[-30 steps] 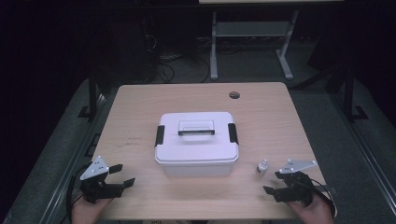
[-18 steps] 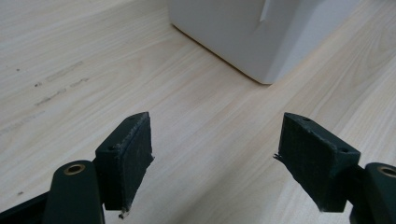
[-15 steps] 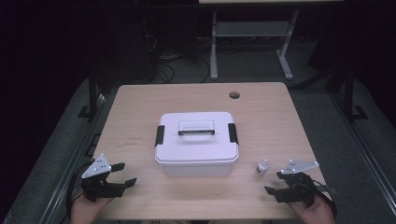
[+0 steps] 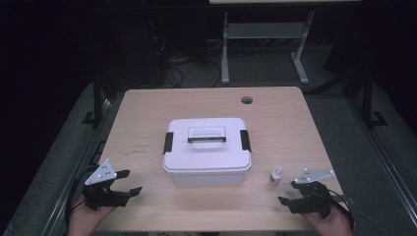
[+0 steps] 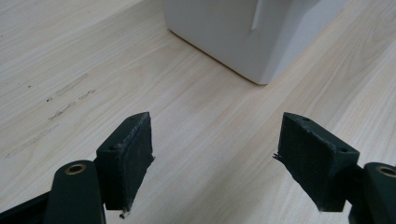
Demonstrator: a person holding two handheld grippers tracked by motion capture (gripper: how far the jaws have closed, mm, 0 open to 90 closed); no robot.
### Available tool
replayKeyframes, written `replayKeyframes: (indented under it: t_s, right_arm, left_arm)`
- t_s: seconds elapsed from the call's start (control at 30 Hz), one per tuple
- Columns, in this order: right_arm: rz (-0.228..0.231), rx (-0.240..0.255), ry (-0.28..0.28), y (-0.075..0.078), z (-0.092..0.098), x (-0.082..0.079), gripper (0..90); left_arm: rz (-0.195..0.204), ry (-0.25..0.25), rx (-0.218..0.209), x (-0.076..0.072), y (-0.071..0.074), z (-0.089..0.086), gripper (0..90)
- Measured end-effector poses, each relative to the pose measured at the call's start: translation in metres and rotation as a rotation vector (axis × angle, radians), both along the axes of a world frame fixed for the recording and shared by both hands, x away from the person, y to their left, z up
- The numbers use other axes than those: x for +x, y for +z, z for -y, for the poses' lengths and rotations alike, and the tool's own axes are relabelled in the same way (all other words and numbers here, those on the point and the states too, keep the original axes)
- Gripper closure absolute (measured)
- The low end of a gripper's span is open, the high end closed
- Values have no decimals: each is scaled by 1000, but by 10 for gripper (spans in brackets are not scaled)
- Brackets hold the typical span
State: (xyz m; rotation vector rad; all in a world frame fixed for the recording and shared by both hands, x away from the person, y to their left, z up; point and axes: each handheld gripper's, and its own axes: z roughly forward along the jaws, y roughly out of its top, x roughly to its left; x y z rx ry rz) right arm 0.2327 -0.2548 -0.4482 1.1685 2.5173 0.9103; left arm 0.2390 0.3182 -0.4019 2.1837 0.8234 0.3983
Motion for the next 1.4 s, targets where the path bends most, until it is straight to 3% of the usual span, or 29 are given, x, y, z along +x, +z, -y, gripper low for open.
replayKeyframes:
  t_s: [0.7,0.77,1.4]
  right_arm:
    - [-4,0,1,0,-1,0,267]
    - [-3,-1,1,0,-1,0,267]
    - [-2,3,-3,0,2,1,267]
  left_arm:
    - [-49,-76,76,6,19,6,253]
    - [-54,-93,97,8,25,9,253]
    - [-74,-199,124,23,67,23,253]
